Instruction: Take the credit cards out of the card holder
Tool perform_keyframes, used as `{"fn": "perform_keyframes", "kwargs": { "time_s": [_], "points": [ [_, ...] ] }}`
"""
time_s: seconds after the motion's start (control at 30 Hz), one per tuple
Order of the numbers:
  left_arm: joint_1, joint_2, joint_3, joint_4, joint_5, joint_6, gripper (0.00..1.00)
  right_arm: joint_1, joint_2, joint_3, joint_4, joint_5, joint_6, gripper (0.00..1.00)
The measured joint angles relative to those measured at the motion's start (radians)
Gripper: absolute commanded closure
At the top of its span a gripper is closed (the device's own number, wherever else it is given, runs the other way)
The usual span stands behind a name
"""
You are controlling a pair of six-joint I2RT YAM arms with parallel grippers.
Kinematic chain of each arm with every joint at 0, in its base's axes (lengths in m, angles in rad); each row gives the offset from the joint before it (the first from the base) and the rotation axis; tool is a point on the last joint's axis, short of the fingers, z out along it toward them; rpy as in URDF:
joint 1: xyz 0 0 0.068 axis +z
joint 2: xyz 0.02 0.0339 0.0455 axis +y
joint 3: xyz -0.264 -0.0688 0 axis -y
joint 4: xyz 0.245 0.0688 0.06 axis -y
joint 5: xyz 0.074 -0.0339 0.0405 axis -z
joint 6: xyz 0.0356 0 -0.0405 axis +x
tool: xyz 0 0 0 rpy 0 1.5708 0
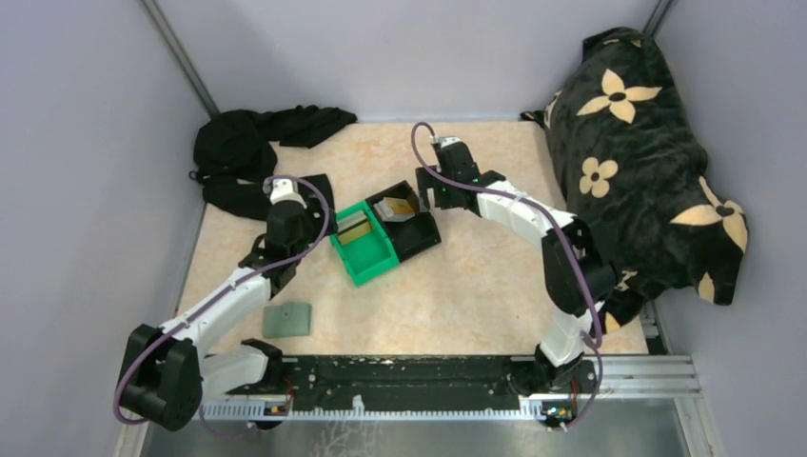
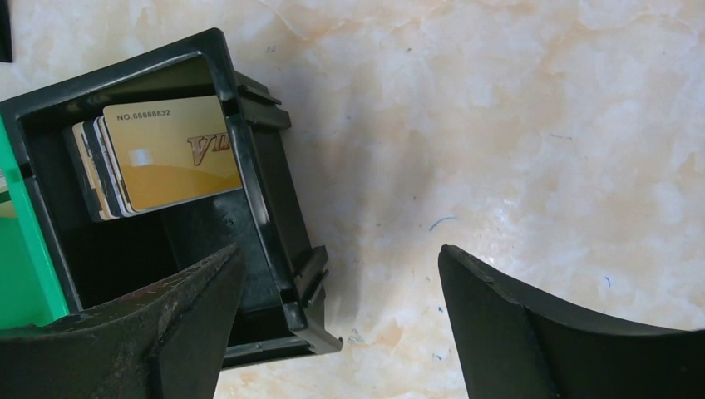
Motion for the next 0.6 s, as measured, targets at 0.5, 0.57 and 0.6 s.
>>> {"fn": "perform_keyframes", "kwargs": {
  "time_s": [0.5, 0.57, 0.6],
  "points": [
    [0.0, -0.042, -0.009, 0.0, -0.109, 0.011, 0.24, 0.048, 0.141, 0.115, -0.029, -0.009, -0.035, 0.4],
    [0.0, -0.044, -0.012, 0.001, -0.115, 0.013, 0.24, 0.048, 0.155, 0.115, -0.032, -0.006, -0.034, 0.44],
    [0.0, -0.045, -0.015, 0.001, -0.117, 0.013, 0.24, 0.048, 0.163, 0.115, -0.032, -0.006, -0.032, 0.48]
  ]
}}
